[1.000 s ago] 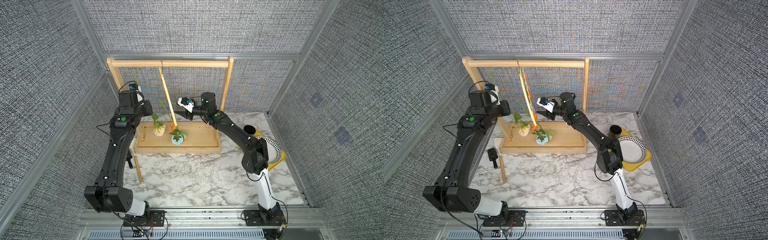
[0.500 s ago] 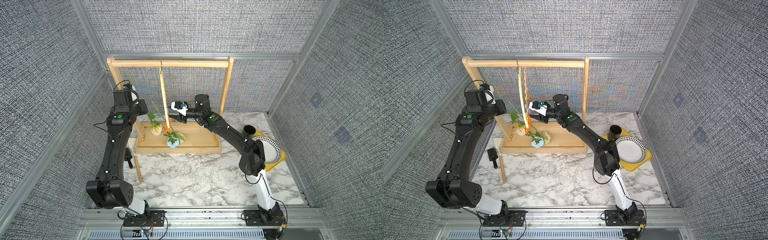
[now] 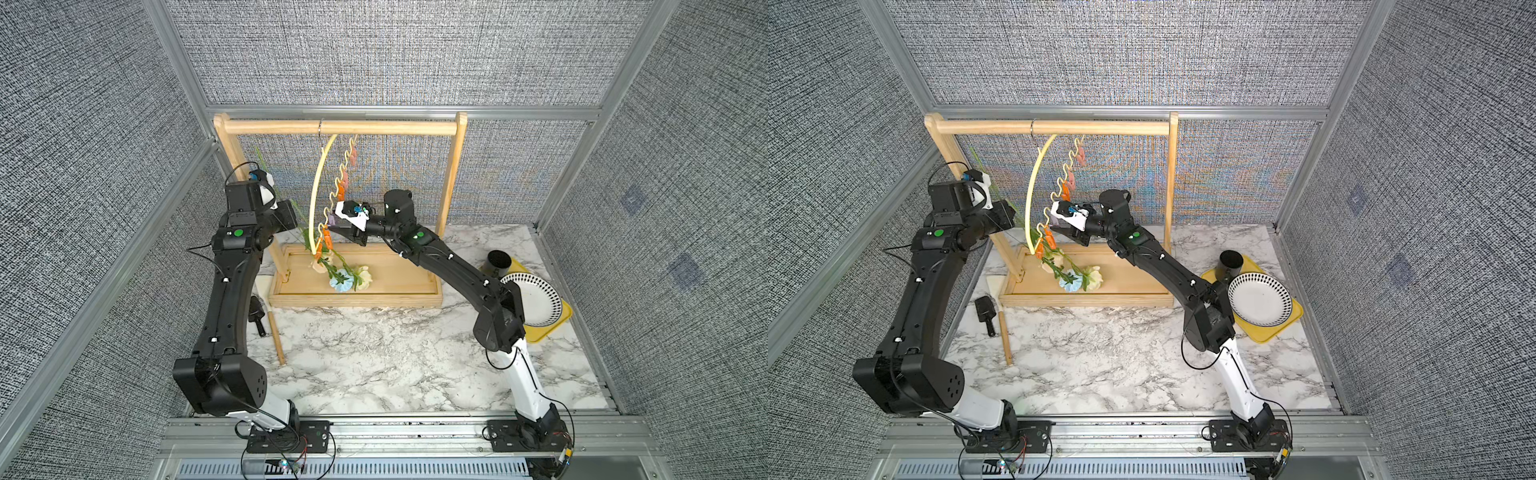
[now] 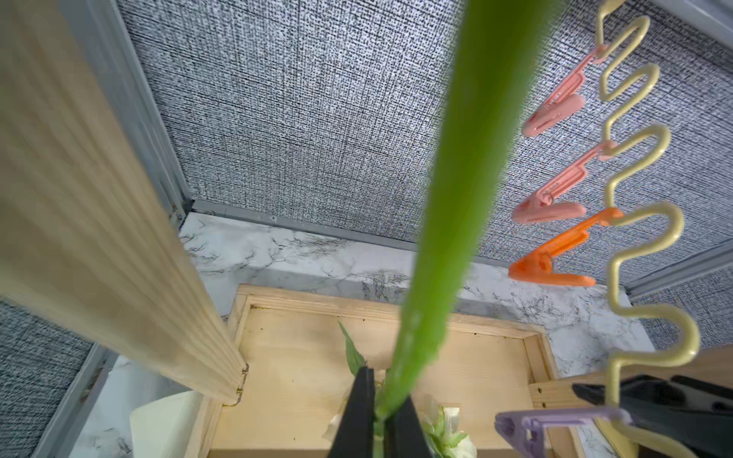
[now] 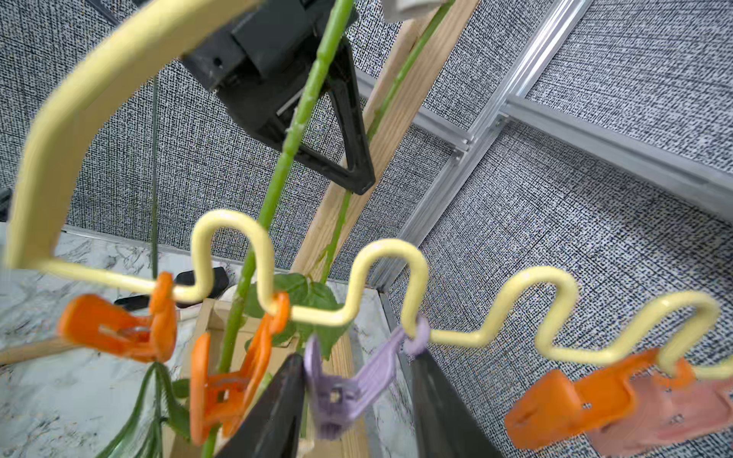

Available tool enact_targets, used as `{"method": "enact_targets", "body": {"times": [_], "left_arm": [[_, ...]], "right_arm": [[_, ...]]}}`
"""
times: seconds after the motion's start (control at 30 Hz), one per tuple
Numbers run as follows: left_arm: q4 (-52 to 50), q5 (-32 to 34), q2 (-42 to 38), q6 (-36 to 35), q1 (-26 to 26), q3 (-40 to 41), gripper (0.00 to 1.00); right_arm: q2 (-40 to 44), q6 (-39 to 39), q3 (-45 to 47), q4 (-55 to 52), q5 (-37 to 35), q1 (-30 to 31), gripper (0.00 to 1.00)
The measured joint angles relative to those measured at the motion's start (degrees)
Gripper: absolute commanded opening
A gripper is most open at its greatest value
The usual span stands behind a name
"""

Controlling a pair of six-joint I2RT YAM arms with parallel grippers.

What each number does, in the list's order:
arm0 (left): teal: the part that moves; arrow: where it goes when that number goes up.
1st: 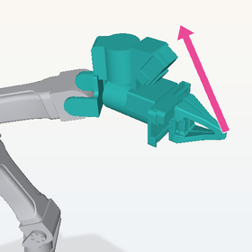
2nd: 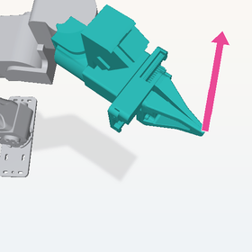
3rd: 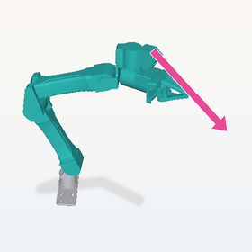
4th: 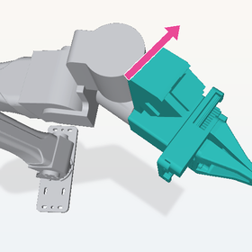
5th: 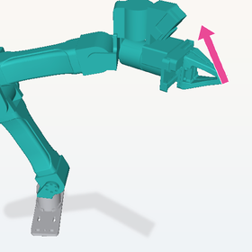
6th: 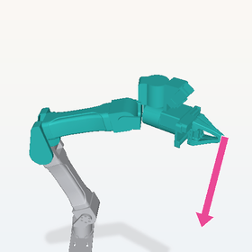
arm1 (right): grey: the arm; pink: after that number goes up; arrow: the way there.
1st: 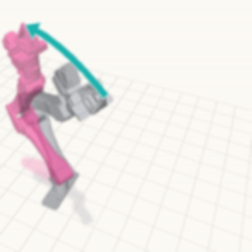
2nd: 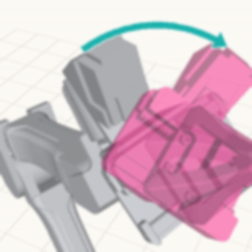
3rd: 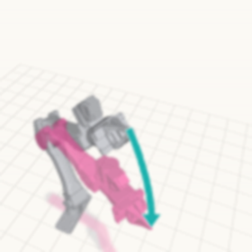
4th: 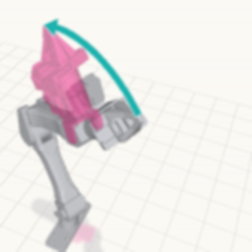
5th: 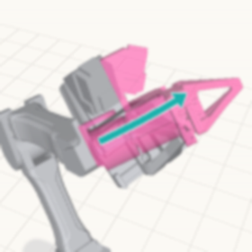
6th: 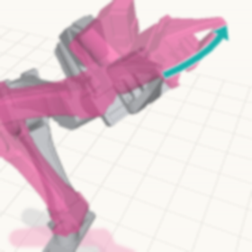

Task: Dry the flowers on a clothes hanger
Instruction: Open the clamp at the hanger.

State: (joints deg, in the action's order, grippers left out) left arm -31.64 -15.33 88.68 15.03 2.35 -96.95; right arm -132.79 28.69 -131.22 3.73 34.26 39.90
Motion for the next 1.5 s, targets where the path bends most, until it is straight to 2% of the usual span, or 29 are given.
{"method": "enact_targets", "body": {"times": [0.1,0.43,0.6,0.9,1.17,1.43,1.5], "left_arm": [[0.7,-2.8,0.5,0.0,0.2,-0.6,0.02],[1.7,-8.9,2.1,0.0,0.8,-2.3,0.02],[2.5,-11.7,2.7,0.6,1.1,-2.6,0.02],[4.2,-15.1,3.6,3.0,1.6,-2.6,0.02],[6.1,-18.6,3.9,4.7,3.3,-2.4,0.02],[7.8,-22.9,5.2,5.8,3.4,-1.6,0.02],[8.1,-23.7,5.4,6.0,3.4,-1.4,0.02]], "right_arm": [[-0.3,-1.2,-0.5,0.2,-0.8,-0.1,0.35],[-1.4,-4.8,-1.5,1.1,-1.0,0.1,0.41],[-2.3,-6.4,-2.2,1.4,-1.5,0.5,0.4],[-4.0,-8.7,-4.4,2.5,-3.0,1.0,0.28],[-4.1,-9.4,-4.5,3.3,-4.0,0.9,0.25],[-4.0,-9.4,-4.5,3.3,-4.2,0.9,0.26],[-3.9,-9.3,-4.5,2.9,-4.2,0.9,0.33]]}}
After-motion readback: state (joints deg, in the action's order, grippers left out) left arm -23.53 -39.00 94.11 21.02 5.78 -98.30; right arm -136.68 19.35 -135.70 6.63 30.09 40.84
